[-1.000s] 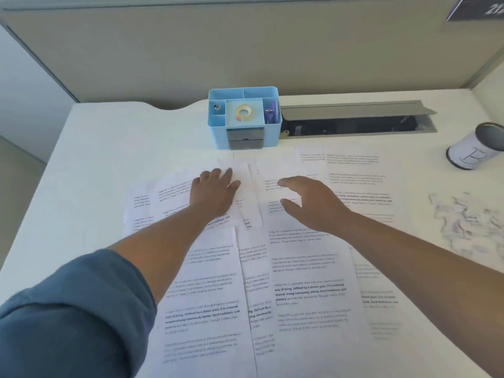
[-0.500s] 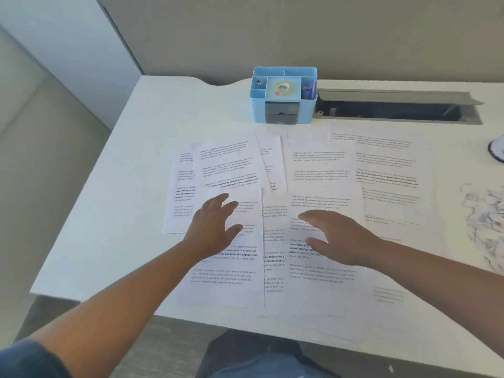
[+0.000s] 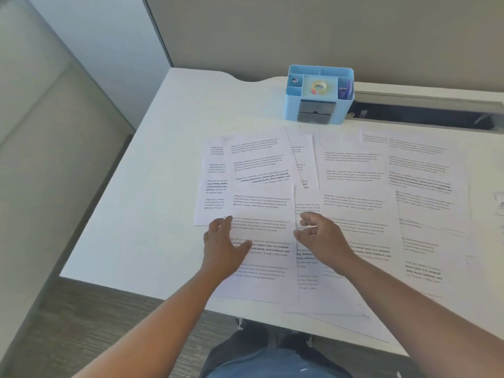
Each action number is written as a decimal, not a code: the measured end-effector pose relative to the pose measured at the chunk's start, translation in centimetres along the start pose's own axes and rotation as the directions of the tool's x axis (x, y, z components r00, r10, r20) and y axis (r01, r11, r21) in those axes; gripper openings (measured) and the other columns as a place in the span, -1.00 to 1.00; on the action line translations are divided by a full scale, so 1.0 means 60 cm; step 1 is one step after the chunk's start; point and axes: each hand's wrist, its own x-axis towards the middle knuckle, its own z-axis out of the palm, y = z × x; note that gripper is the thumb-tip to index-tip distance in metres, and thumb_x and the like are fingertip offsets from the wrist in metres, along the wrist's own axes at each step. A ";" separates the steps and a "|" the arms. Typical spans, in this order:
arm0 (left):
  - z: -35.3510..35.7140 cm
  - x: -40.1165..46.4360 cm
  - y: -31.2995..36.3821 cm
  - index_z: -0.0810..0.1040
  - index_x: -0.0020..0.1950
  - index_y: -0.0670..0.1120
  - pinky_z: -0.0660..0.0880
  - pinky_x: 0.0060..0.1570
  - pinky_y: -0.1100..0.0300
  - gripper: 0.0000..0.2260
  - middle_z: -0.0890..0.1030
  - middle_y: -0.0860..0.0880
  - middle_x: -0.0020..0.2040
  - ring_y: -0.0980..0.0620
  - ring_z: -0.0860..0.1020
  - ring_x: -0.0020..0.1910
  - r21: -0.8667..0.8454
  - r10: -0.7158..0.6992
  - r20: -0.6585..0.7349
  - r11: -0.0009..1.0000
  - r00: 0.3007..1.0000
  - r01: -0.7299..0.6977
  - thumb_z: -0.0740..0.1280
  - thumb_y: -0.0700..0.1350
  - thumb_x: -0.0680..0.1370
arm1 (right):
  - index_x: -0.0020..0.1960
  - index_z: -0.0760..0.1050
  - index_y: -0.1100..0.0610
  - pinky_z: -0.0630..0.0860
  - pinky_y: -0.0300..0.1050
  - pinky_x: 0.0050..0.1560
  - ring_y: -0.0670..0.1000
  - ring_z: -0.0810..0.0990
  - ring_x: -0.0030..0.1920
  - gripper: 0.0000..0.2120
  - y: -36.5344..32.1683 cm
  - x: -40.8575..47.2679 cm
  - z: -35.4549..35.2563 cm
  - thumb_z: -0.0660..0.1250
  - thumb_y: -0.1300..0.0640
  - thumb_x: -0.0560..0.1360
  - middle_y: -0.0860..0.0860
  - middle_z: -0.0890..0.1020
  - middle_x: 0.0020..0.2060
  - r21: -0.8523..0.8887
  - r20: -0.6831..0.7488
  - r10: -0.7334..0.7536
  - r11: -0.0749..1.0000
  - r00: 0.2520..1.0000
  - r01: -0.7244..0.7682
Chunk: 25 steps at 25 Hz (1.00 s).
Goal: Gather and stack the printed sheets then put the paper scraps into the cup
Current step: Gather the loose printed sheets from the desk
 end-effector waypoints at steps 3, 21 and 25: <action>-0.013 0.009 -0.023 0.04 0.68 -0.02 0.25 0.51 -0.11 -0.15 0.14 -0.01 0.60 -0.12 0.12 0.57 -0.118 -0.064 0.024 0.991 0.998 0.067 0.47 0.09 0.55 | 0.46 0.43 0.01 0.55 -0.16 -0.02 -0.11 0.60 0.15 -0.49 -0.010 0.008 0.035 0.46 0.04 0.54 -0.10 0.55 0.25 0.129 -0.059 0.093 0.988 0.994 -0.084; -0.046 0.060 -0.064 0.54 0.18 -0.06 0.47 -0.20 0.23 -0.73 0.61 -0.01 -0.09 0.06 0.59 -0.14 -0.398 -0.149 0.127 0.898 0.981 0.188 0.50 -0.17 0.52 | 0.16 0.61 0.06 0.64 -0.02 -0.14 0.03 0.73 -0.11 -0.81 -0.020 0.006 0.083 0.32 0.28 0.63 0.03 0.76 0.00 0.325 -0.026 0.302 0.904 0.953 -0.278; -0.051 0.065 -0.063 0.58 0.09 -0.07 0.44 -0.21 0.22 -0.77 0.54 0.01 -0.21 0.06 0.53 -0.21 -0.464 -0.138 0.148 0.865 0.979 0.192 0.54 -0.06 0.52 | 0.17 0.61 0.08 0.63 -0.04 -0.15 0.09 0.75 -0.01 -0.80 -0.024 -0.001 0.069 0.26 0.27 0.66 0.02 0.76 -0.01 0.409 -0.033 0.267 0.883 0.963 -0.231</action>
